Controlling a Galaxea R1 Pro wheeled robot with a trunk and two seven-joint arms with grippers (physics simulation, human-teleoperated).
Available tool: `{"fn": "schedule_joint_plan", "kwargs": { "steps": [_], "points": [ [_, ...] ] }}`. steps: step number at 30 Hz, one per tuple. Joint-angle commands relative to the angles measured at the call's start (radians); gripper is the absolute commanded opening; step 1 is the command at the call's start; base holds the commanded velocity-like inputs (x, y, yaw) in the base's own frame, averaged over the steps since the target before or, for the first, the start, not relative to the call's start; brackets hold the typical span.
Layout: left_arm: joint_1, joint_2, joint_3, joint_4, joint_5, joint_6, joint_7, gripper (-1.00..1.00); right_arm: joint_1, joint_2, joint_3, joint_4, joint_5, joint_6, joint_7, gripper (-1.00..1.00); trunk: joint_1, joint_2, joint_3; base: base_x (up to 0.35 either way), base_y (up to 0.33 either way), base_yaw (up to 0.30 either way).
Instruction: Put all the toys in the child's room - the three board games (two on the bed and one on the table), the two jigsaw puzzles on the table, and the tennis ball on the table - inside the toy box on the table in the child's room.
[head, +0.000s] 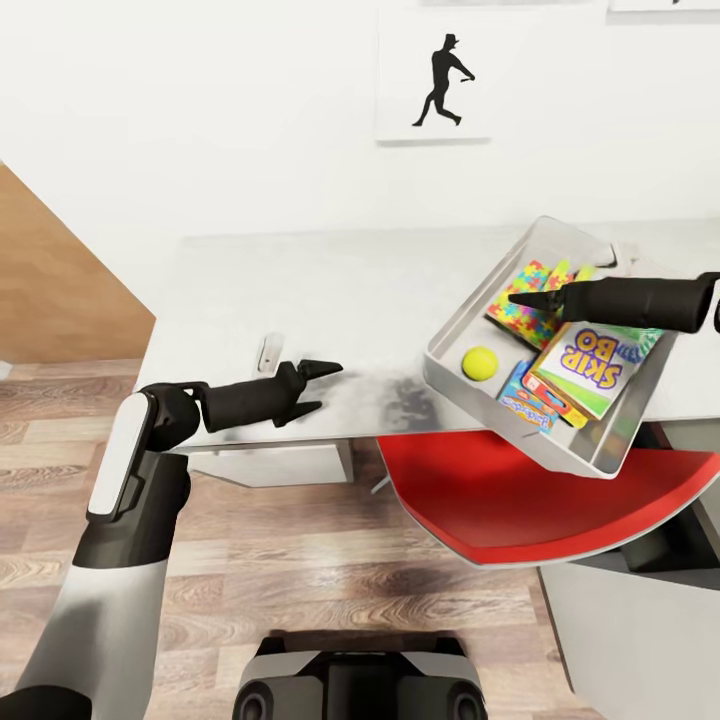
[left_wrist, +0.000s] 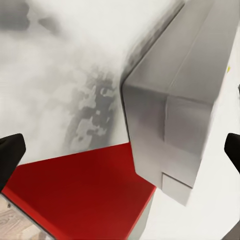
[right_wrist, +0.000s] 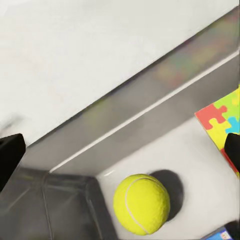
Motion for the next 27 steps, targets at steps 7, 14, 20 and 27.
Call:
{"fn": "schedule_joint_plan", "kwargs": {
  "steps": [7, 14, 20, 27],
  "points": [
    [0.002, -0.001, 0.001, -0.003, 0.008, 0.003, 0.006, 1.00, 0.006, -0.010, -0.017, -0.017, 0.012, 0.002, 0.011, 1.00, 0.000, -0.001, 0.007, 0.000, 0.000, 0.085],
    [0.003, -0.001, 0.001, -0.006, 0.008, 0.003, -0.008, 1.00, 0.013, -0.015, -0.021, -0.026, 0.012, 0.002, 0.011, 1.00, 0.000, -0.001, 0.017, 0.000, 0.000, 0.051],
    [0.003, 0.000, 0.002, -0.007, 0.008, 0.003, -0.031, 1.00, 0.015, -0.024, -0.023, -0.033, 0.012, 0.002, 0.011, 1.00, 0.000, -0.001, 0.026, 0.000, 0.000, 0.017],
    [0.007, 0.004, 0.000, -0.008, 0.008, 0.006, -0.040, 1.00, 0.022, -0.050, -0.023, -0.045, 0.007, 0.002, 0.012, 1.00, 0.000, -0.001, 0.037, 0.000, 0.000, 0.006]
  ]
}}
